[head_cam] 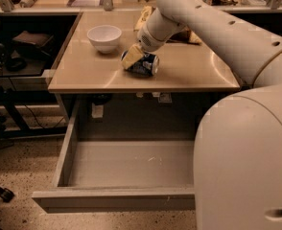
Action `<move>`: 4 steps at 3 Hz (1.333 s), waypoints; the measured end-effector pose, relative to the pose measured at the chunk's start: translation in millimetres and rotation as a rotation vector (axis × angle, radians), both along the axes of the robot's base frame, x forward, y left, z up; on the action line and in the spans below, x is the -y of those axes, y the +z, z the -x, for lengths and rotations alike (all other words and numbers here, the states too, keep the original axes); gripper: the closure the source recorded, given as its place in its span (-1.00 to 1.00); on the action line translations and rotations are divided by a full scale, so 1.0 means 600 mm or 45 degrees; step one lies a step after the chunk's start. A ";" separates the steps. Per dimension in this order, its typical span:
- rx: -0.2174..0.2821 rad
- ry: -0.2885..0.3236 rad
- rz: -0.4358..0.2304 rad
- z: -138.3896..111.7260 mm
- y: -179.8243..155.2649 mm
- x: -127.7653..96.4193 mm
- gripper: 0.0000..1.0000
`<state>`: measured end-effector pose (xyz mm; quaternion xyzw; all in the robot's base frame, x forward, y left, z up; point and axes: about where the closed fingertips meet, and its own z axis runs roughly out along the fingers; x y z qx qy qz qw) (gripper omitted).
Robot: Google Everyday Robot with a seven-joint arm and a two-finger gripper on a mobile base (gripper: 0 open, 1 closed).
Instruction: Pick pepsi can from top drawer and place on counter
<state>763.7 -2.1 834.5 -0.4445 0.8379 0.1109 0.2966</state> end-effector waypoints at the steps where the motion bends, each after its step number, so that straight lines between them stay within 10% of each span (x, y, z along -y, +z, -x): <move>1: 0.000 0.000 0.000 0.000 0.002 0.000 0.18; 4: 0.000 0.000 0.000 0.000 0.002 0.000 -1.00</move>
Offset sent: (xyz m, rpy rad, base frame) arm 0.0000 0.0000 0.0013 0.0000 0.0000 0.0000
